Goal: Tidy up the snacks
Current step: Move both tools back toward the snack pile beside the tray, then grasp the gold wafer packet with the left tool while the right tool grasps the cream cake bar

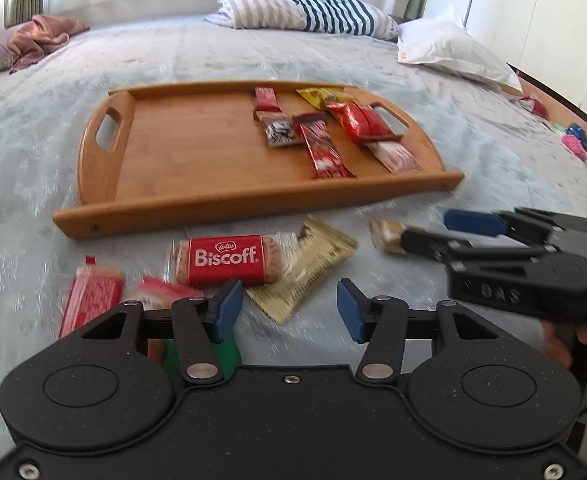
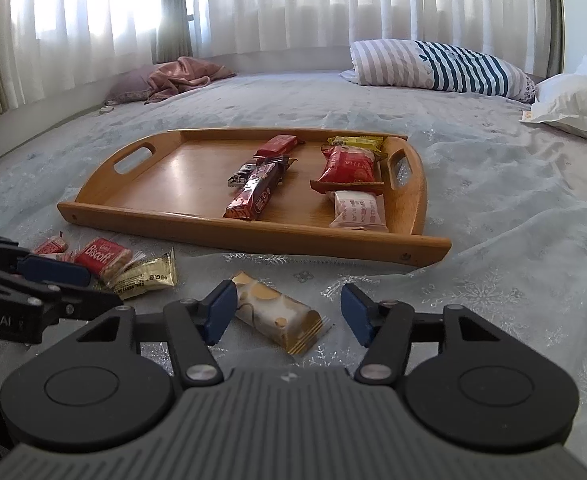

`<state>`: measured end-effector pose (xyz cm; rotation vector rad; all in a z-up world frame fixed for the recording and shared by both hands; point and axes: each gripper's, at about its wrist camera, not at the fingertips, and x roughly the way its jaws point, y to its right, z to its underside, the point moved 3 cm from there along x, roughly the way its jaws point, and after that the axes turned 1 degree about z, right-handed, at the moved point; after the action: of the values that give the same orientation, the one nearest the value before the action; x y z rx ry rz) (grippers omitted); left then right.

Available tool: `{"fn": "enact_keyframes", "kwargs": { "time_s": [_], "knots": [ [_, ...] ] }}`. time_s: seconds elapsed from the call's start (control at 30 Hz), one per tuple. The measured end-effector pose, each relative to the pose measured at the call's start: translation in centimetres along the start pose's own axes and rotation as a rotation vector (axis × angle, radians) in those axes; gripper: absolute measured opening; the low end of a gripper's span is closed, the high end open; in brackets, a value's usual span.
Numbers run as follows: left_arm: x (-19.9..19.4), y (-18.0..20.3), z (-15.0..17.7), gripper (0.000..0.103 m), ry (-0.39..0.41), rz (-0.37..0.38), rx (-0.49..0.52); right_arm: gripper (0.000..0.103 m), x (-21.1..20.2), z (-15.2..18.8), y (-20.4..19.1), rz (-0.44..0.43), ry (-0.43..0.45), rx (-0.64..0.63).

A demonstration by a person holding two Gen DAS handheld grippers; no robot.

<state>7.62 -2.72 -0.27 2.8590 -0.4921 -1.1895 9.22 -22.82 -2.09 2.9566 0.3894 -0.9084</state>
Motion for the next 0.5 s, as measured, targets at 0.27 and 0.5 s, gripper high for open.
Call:
{"fn": "enact_keyframes", "kwargs": {
  "time_s": [0.27,0.5],
  "knots": [
    [1.7,0.2,-1.1,0.061,0.004,0.025,0.016,0.073,-0.1,0.1,0.1,0.022,0.000,0.000],
    [1.2,1.7,-0.6,0.042,-0.038,0.116,0.059,0.073,0.0,-0.1,0.5,0.007,0.000,-0.015]
  ]
}}
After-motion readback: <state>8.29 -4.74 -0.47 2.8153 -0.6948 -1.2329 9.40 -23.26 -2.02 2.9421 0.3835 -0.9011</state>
